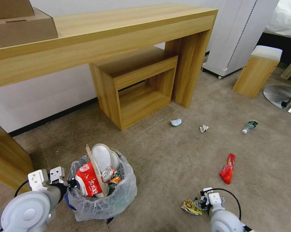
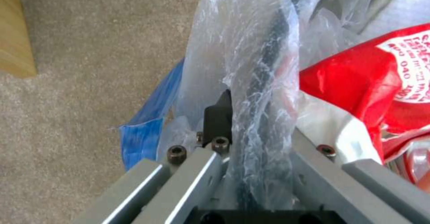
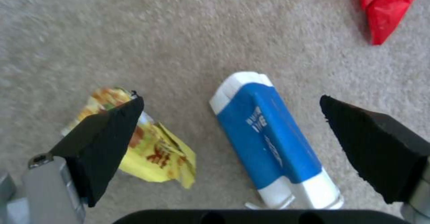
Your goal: Pick up the trash bin and place the garbage on the floor into it.
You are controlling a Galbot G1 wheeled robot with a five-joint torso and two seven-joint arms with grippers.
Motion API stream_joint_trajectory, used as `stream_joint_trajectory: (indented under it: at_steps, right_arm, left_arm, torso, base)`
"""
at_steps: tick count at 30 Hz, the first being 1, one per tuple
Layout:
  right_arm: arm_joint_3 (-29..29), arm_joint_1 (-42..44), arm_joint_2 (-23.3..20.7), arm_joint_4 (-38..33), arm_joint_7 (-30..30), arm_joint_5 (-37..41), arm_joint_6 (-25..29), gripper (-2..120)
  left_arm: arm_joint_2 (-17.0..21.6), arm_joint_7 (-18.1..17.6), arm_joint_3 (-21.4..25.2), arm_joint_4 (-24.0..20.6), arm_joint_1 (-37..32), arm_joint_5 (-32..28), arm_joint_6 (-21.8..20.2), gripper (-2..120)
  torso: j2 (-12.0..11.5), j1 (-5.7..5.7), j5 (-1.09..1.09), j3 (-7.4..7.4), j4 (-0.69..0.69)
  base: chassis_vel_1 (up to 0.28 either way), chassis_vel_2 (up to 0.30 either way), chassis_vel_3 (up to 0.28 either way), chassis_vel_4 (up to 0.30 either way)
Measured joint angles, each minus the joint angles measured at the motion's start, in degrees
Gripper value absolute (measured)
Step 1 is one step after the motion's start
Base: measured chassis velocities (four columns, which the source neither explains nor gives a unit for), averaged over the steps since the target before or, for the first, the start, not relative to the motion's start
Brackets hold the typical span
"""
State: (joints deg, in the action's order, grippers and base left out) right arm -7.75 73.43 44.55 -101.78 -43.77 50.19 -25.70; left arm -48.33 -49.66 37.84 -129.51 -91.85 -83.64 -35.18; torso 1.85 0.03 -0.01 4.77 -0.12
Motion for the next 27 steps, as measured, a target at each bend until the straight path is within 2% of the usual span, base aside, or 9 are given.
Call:
stream_joint_trajectory:
  at_steps: [27]
  right_arm:
    - [-1.46,-2.93,8.04,9.34,4.48,-4.06,3.26,100]
  left_arm:
    - [-1.4,0.73,-1.2,0.89,-0.41,2.56,0.21,0]
  torso:
    - [0.0,0.0,0.0,0.0,-0.01]
  base:
    - [0.0,0.0,0.0,0.0]
